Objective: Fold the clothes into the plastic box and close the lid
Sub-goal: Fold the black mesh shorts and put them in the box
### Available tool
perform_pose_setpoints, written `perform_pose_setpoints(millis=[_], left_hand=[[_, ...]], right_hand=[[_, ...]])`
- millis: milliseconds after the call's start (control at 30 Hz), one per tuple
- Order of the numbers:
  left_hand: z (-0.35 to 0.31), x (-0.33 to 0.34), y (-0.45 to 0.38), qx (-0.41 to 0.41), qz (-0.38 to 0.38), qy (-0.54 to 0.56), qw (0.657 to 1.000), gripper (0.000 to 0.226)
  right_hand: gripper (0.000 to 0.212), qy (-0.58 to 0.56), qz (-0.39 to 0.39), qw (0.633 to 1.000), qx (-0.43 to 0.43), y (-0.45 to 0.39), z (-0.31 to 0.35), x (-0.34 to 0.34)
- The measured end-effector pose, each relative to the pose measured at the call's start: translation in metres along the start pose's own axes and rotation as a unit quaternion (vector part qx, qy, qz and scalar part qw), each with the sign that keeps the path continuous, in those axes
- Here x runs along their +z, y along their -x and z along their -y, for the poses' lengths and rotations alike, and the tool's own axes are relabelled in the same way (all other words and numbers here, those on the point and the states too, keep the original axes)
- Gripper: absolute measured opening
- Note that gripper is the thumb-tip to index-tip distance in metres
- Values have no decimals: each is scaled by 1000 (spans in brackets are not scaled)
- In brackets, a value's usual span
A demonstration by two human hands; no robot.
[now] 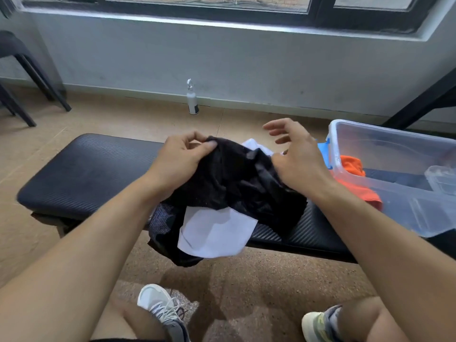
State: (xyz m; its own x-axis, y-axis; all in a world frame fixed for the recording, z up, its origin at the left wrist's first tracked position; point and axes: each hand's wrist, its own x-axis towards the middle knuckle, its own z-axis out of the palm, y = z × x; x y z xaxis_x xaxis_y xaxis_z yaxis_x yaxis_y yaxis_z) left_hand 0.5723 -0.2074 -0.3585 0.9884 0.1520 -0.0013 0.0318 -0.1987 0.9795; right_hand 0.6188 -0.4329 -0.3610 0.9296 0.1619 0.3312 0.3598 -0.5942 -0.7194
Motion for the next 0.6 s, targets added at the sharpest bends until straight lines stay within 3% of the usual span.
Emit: perform_pose_setpoints(millis=[100,233,300,433,600], left_hand=[[-6,0,0,-2,-24,62,998,6],[-11,4,2,13,-23,116,993,19],[-11,6,3,29,-17,117,993,23],[-10,6,3,53,-70,56,995,21],[-4,-10,-6,35,-155,38,987,23]], right_hand=[[30,-21,50,998,-36,12,15,6],[51,-29,147,988,-40,25,22,15],[49,-7,150,988,-29,27,19,21],[11,4,151,989,-10,24,13,27],[13,-159,95,982,42,16,21,18]])
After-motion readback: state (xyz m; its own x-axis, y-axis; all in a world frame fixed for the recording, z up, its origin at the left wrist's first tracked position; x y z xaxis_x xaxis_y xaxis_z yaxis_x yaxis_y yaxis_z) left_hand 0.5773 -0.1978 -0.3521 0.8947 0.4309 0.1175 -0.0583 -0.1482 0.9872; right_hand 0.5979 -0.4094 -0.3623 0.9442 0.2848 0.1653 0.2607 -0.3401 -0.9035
